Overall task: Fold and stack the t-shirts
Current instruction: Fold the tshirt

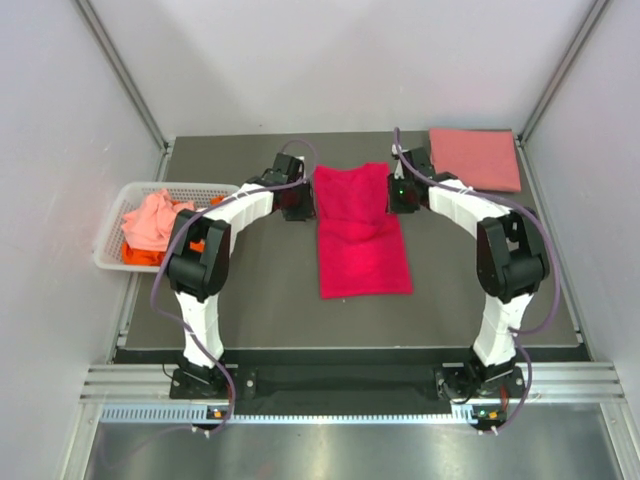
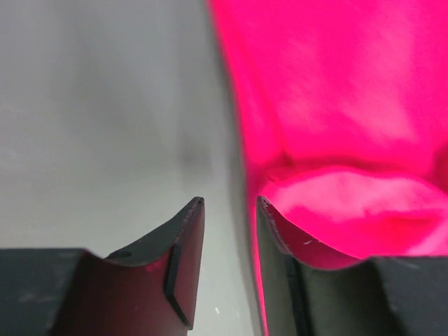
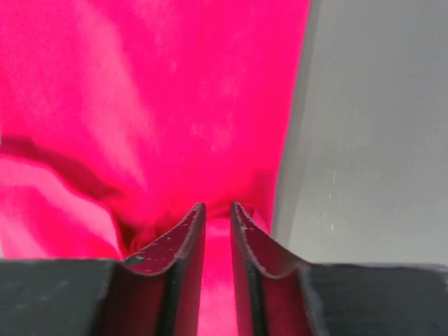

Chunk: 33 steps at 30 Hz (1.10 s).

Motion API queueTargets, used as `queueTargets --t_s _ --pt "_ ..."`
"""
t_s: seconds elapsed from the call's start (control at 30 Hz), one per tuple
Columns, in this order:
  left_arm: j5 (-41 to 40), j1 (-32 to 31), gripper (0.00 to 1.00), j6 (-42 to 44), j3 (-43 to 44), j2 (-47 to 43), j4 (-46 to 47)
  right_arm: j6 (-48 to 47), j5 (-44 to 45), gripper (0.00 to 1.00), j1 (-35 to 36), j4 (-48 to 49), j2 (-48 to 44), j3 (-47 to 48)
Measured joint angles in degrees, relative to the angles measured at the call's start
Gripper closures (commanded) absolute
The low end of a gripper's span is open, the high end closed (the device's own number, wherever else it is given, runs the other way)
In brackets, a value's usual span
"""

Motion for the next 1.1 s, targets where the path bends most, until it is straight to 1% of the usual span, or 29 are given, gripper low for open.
queueTargets --t_s 0.13,0.27,0.53,0.73,0.87,0.93,0.97,1.0,1.03,1.07,1.1 --pt "4.3 -0.8 0.55 3.9 -1.7 -2.8 0.5 -3.6 -4.1 0.72 -1.2 -1.1 -1.7 -0.4" --pt "7.3 -0.9 0.54 7.4 -2.0 -3.0 0.9 -8.0 -8.7 0.69 -3.5 -1.3 -2.3 -0.4" --pt "7.8 -0.8 0.54 9.8 -2.1 -0.6 0.9 -16.8 -17.2 0.66 -6.3 -4.4 -0.7 0.1" --pt "8.7 -0.8 0.55 10.4 -2.0 1.7 1.0 -20.5 -20.2 0.66 -6.8 -5.5 2.3 0.4" --pt "9.4 -0.8 0.60 10.3 -1.7 2.9 2.0 -21.4 -21.4 0.68 -7.8 -6.1 4.5 1.4" --pt "9.5 -0.8 0.71 10.2 -1.0 3.5 2.2 -21.4 -22.1 0.69 -8.2 -6.1 5.2 1.7" --pt "9.5 -0.8 0.76 10.1 -0.5 3.9 2.2 -21.5 -22.3 0.71 -8.3 -6.0 5.6 1.9" --pt "9.5 -0.8 0.87 10.0 -0.1 4.2 2.3 -21.5 -22.4 0.74 -8.5 -5.9 6.1 2.4" --pt "9.6 -0.8 0.91 9.8 0.3 4.6 2.3 -21.4 -22.5 0.85 -8.6 -5.8 6.5 2.8" --pt "9.7 -0.8 0.97 9.7 0.5 4.9 2.4 -21.4 -22.5 0.92 -8.6 -5.5 6.8 2.9" --pt "9.7 -0.9 1.00 9.6 0.5 5.0 2.4 -20.9 -22.4 0.97 -8.7 -5.1 7.0 2.9"
